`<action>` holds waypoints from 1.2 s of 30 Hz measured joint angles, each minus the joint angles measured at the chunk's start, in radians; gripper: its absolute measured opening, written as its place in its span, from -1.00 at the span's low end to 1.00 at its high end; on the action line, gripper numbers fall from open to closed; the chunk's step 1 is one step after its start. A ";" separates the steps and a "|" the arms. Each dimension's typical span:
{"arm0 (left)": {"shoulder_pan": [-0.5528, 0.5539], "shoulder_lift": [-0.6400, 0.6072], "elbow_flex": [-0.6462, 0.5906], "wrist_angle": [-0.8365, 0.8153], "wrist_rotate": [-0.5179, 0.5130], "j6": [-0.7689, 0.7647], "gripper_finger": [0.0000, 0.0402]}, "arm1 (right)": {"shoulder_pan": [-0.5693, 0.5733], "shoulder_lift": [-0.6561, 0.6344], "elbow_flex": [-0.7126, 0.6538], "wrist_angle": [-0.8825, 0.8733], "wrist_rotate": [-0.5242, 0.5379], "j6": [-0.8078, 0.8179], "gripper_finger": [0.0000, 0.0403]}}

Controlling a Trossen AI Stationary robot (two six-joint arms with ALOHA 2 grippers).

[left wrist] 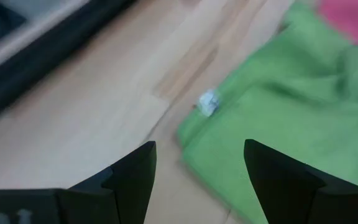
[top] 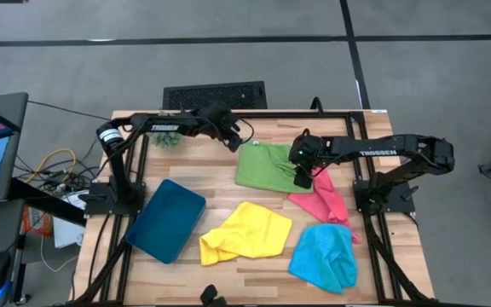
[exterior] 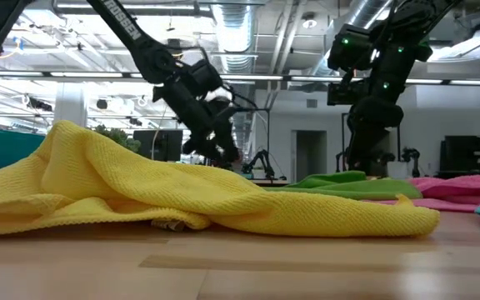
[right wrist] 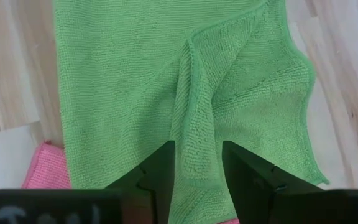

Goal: Fold microfiber towels
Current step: Fold the green microfiber towel

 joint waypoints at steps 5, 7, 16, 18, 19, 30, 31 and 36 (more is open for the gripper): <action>0.000 0.046 0.003 0.047 -0.023 -0.010 0.18 | -0.001 0.000 0.000 0.000 0.001 0.001 -0.23; 0.000 0.065 0.002 0.056 -0.023 -0.009 0.18 | -0.001 0.000 0.000 0.001 0.002 0.003 -0.23; -0.031 0.107 0.000 0.077 -0.061 0.036 0.18 | -0.001 0.000 0.000 0.012 0.003 0.019 -0.25; -0.042 0.106 0.001 0.098 -0.076 0.055 0.18 | -0.001 0.000 0.000 0.019 0.005 0.019 -0.25; -0.048 0.106 0.001 0.104 -0.079 0.068 0.18 | -0.001 0.000 0.000 0.022 0.005 0.020 -0.25; -0.083 0.121 0.002 0.128 -0.196 0.123 0.17 | -0.001 0.000 0.000 0.030 0.004 0.029 -0.26; -0.082 0.121 0.002 0.124 -0.195 0.124 0.17 | -0.001 0.000 0.000 0.031 0.004 0.028 -0.26; -0.090 0.136 0.011 0.096 -0.221 0.171 0.08 | -0.001 0.000 0.000 0.041 0.004 0.028 -0.26</action>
